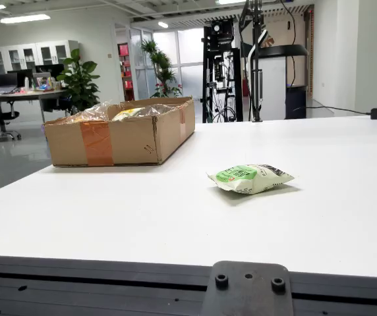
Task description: Grasp a snack and put it in the bin.
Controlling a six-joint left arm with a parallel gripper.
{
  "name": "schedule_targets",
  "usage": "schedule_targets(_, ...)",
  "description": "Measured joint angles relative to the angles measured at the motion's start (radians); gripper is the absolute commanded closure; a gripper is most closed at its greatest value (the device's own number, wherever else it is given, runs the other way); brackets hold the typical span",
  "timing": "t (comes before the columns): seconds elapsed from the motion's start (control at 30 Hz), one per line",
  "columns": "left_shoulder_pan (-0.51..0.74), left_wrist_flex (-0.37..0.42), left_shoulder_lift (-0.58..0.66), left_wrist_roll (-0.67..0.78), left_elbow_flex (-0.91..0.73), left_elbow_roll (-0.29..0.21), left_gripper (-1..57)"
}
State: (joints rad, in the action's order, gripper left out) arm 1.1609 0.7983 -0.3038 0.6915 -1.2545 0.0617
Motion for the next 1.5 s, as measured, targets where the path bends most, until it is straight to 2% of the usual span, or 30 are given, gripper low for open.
schedule_targets(0.27,0.011,0.046,-0.282,0.193,0.365,0.025,30.1)
schedule_targets(0.63,-0.023,0.229,-0.59,0.462,0.768,0.142,25.0)
schedule_targets(1.03,-0.073,0.411,-0.803,0.757,0.957,0.231,19.4)
schedule_targets(1.27,-0.09,0.45,-0.871,0.888,0.994,0.263,19.0)
schedule_targets(1.5,-0.096,0.46,-0.906,0.888,0.971,0.293,18.8)
